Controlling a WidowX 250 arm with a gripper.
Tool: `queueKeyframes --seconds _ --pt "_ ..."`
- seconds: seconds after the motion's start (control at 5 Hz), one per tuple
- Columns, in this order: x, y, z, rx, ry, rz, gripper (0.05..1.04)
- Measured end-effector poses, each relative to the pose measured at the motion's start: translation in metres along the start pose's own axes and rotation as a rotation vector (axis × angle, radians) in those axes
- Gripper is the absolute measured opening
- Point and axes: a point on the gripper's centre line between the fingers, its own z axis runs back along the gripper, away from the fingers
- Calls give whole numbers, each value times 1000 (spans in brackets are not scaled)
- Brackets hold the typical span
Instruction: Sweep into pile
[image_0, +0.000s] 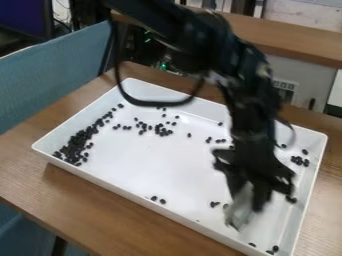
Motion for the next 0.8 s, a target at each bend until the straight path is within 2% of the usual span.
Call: queueKeyframes --seconds 0.2,0.4,0.8 --pt "7 -33 -16 0 3 -16 383" --pt "29 -43 -28 76 0 40 382" --pt "25 -42 -33 62 3 67 381"
